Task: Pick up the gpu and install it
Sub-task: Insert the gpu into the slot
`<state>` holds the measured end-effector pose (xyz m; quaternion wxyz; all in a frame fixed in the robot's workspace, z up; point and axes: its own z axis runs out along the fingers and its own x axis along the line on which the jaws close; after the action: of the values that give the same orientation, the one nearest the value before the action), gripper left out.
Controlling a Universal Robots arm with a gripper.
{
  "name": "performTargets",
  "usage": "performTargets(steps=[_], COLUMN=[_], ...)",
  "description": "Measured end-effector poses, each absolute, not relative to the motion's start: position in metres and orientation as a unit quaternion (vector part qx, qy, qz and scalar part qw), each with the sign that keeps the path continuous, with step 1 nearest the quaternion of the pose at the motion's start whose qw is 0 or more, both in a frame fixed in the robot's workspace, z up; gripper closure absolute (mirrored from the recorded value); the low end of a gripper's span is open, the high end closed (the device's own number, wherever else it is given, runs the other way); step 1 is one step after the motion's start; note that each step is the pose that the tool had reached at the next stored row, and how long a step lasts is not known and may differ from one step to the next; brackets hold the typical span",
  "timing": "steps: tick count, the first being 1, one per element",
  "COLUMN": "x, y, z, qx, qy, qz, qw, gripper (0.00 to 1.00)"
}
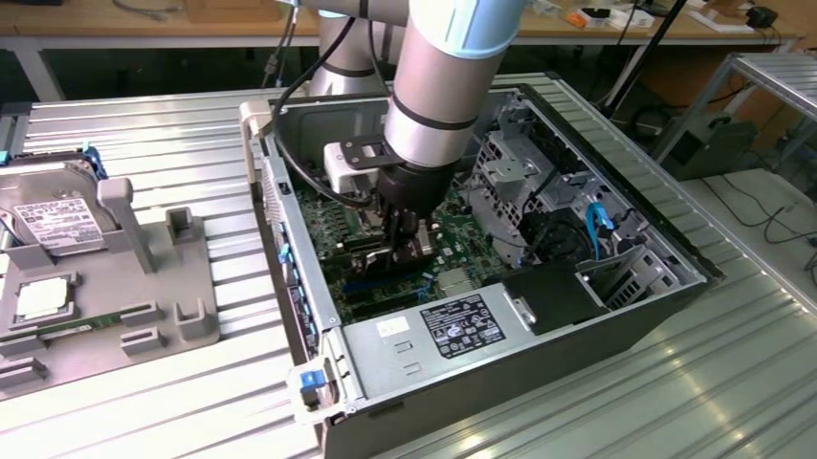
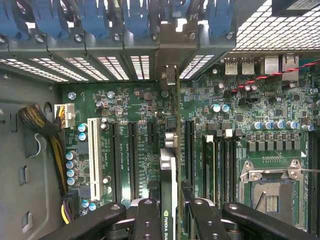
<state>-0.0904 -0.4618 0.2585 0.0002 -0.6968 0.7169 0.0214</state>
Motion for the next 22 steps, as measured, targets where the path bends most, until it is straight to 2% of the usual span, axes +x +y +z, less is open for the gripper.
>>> performTargets(steps=[19,20,22], x=[-0.0929,-0.0929,-0.0928], y=[-0.4615,-0.4616,-0.4616], z=[0.2516,0.2515,0.2519], qx=[-0.697,-0.697,-0.697], qy=[0.717,0.717,0.717], qz=[0.022,0.022,0.022], qw=[0.001,0.001,0.001], gripper=[0.73,0.72,0.6])
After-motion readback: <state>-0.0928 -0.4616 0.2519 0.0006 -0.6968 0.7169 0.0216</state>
